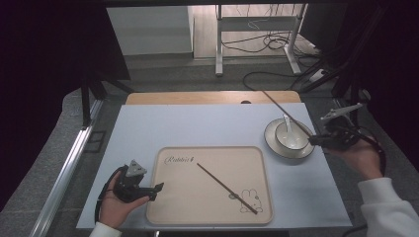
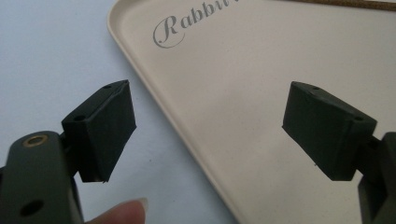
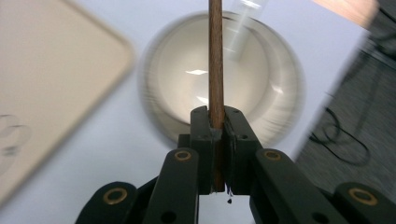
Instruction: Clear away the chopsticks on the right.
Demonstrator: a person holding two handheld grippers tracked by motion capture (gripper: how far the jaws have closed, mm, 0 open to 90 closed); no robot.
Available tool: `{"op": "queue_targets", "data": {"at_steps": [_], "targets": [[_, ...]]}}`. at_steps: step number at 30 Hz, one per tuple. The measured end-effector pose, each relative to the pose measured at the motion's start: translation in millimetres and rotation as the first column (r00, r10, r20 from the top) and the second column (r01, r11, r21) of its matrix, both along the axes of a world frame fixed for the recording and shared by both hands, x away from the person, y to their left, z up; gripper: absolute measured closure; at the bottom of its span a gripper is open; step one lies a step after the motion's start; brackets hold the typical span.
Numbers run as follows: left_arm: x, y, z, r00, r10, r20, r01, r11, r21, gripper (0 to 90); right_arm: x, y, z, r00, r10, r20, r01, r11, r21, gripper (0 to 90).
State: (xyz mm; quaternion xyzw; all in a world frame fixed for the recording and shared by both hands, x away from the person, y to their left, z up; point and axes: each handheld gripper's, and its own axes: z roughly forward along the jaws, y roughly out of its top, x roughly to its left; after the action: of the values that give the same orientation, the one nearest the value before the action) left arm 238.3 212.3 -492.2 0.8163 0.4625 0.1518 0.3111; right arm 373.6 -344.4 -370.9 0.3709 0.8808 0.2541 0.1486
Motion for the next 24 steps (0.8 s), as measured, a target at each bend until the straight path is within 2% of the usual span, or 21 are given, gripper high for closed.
{"op": "queue_targets", "data": {"at_steps": [1, 2, 3, 4, 5, 7, 8, 10, 11, 13, 14, 15, 16, 17, 18, 19, 20, 23, 24], "targets": [[0.0, 0.1, 0.0, 1.0, 0.0, 0.0, 0.0, 1.0, 0.0, 17.1, -5.5, 8.9, -0.9, 0.9997, 0.024, -0.003, -0.024, 1.0, -0.006, 83.0], [0.0, 0.2, 0.0, 1.0, 0.0, -0.001, 0.0, 1.0, -0.001, 17.1, -5.5, 8.9, -0.9, 0.9997, 0.024, -0.003, -0.024, 1.0, -0.006, 83.0], [0.0, 0.5, -0.1, 1.0, 0.002, -0.001, -0.002, 1.0, -0.002, 17.1, -16.7, 27.8, -4.8, 0.9978, 0.064, -0.017, -0.064, 0.998, -0.015, 82.9], [0.0, 0.5, -0.1, 1.0, 0.002, -0.001, -0.002, 1.0, -0.002, 17.1, -16.7, 27.8, -4.8, 0.9978, 0.064, -0.017, -0.064, 0.998, -0.015, 82.9], [-0.2, 0.6, -0.1, 1.0, 0.007, -0.001, -0.007, 1.0, -0.003, 17.1, -28.2, 47.8, -12.0, 0.9936, 0.106, -0.04, -0.106, 0.994, -0.014, 82.9], [-1.0, 0.9, 0.1, 1.0, 0.009, 0.001, -0.009, 0.9999, -0.004, 17.1, -40.7, 69.3, -22.0, 0.9856, 0.151, -0.076, -0.153, 0.988, -0.028, 82.9], [-1.0, 0.9, 0.1, 1.0, 0.009, 0.001, -0.009, 0.9999, -0.004, 17.2, -40.7, 69.3, -22.0, 0.9856, 0.151, -0.076, -0.153, 0.988, -0.028, 82.9], [-1.3, 1.1, 0.2, 1.0, 0.009, 0.003, -0.009, 0.9999, -0.006, 17.1, -53.3, 90.2, -32.5, 0.9737, 0.198, -0.113, -0.205, 0.978, -0.048, 82.9], [-1.2, 1.1, 0.3, 1.0, 0.008, 0.003, -0.008, 1.0, -0.005, 17.2, -64.2, 108.5, -42.2, 0.9642, 0.227, -0.137, -0.236, 0.971, -0.048, 82.9], [-1.3, 1.0, 0.5, 1.0, 0.007, 0.004, -0.007, 1.0, -0.005, 17.1, -72.4, 124.5, -52.6, 0.9534, 0.253, -0.165, -0.263, 0.964, -0.041, 82.9], [-1.3, 1.0, 0.5, 1.0, 0.007, 0.004, -0.007, 1.0, -0.005, 17.2, -72.4, 124.5, -52.6, 0.9534, 0.253, -0.165, -0.263, 0.964, -0.041, 82.9], [-1.5, 1.4, 1.0, 1.0, 0.003, 0.006, -0.003, 1.0, -0.006, 17.2, -78.8, 139.0, -64.5, 0.9445, 0.264, -0.195, -0.278, 0.96, -0.045, 82.8], [-1.6, 1.6, 1.2, 1.0, 0.003, 0.006, -0.003, 1.0, -0.008, 17.1, -81.4, 145.4, -70.5, 0.9403, 0.268, -0.21, -0.284, 0.958, -0.048, 82.8], [-1.8, 1.8, 1.3, 1.0, 0.006, 0.007, -0.006, 0.9999, -0.009, 17.2, -84.4, 151.3, -76.4, 0.9365, 0.266, -0.228, -0.284, 0.957, -0.051, 82.8], [-1.8, 1.8, 1.3, 1.0, 0.006, 0.007, -0.006, 0.9999, -0.009, 17.2, -84.4, 151.3, -76.4, 0.9365, 0.266, -0.228, -0.284, 0.957, -0.051, 82.8], [-1.8, 2.5, 1.2, 0.9999, 0.008, 0.007, -0.008, 0.9999, -0.011, 17.2, -90.8, 161.1, -88.2, 0.9313, 0.262, -0.253, -0.286, 0.956, -0.063, 82.8], [-1.8, 3.0, 1.0, 0.9999, 0.009, 0.006, -0.009, 0.9999, -0.012, 17.2, -94.0, 164.8, -93.6, 0.9283, 0.262, -0.264, -0.291, 0.954, -0.075, 82.8], [-1.3, 3.8, 0.5, 1.0, 0.004, 0.005, -0.004, 0.9999, -0.01, 17.2, -101.4, 171.5, -102.8, 0.9246, 0.251, -0.286, -0.288, 0.953, -0.096, 82.7], [-1.1, 3.7, 0.4, 1.0, 0.003, 0.005, -0.003, 1.0, -0.009, 17.2, -102.5, 172.4, -103.7, 0.9263, 0.25, -0.282, -0.29, 0.951, -0.107, 82.7]]}}
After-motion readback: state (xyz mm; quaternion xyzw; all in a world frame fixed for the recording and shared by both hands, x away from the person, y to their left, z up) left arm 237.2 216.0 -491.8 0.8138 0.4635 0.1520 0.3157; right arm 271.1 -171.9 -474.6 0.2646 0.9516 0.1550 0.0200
